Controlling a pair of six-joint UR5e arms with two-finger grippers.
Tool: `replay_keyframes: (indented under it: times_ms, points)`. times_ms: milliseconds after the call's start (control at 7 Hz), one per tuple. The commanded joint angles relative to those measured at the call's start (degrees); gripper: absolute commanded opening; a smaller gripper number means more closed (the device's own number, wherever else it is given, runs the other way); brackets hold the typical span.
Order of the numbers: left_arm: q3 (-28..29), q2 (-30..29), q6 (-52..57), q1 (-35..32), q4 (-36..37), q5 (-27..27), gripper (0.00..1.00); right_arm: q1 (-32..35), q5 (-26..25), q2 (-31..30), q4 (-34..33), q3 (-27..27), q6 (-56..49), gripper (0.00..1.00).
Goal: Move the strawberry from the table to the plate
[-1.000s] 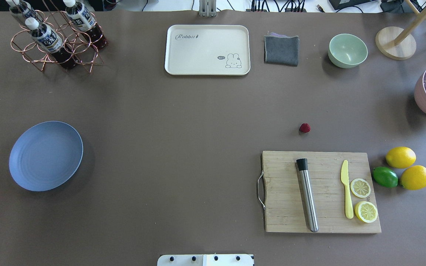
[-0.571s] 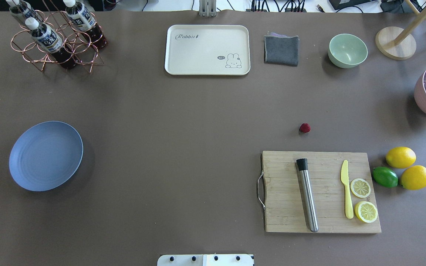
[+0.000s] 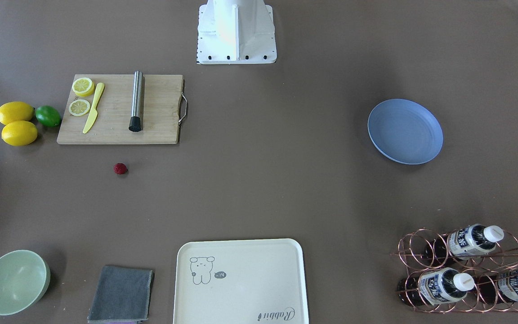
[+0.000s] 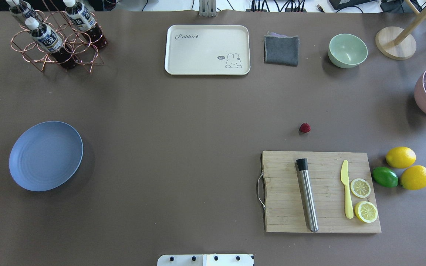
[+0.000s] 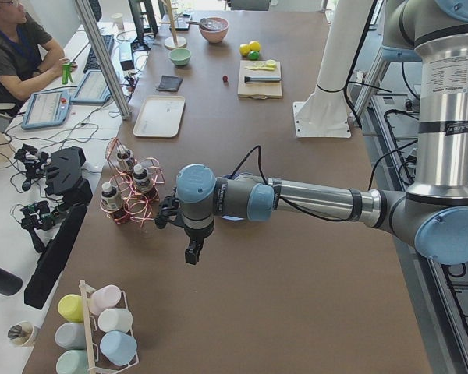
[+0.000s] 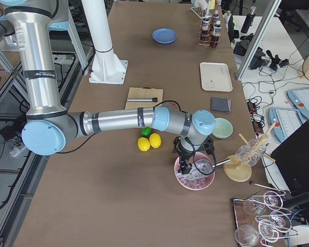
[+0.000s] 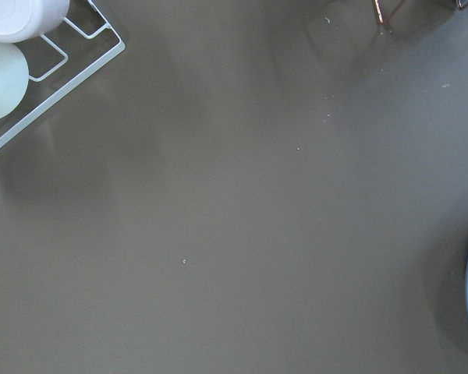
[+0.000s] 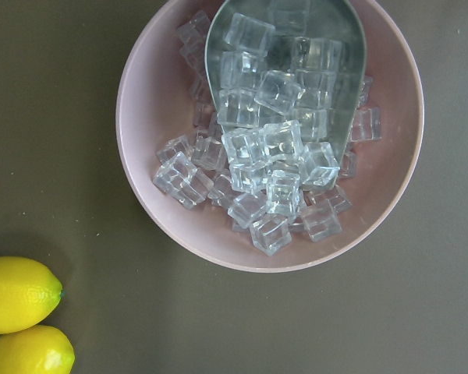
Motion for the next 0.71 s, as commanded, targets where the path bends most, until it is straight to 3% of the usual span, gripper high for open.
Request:
replay_keyframes:
  times_ms: [0, 429, 571]
  points:
    - [-0.02, 1.0, -1.01, 0.4, -3.05, -0.02, 0.98, 0.07, -0.09, -0.01, 0.09, -0.03, -0.16, 1.0]
    - [-0.1, 1.01, -5.8, 0.66, -3.32, -0.02, 0.98, 0.07, -0.09, -0.18, 0.09, 0.93, -0.16, 1.0]
    - [-0.02, 1.1, -9.58, 2.57, -6.8, -0.02, 0.97, 0.07, -0.17, -0.36, 0.0, 1.37, -0.16, 1.0]
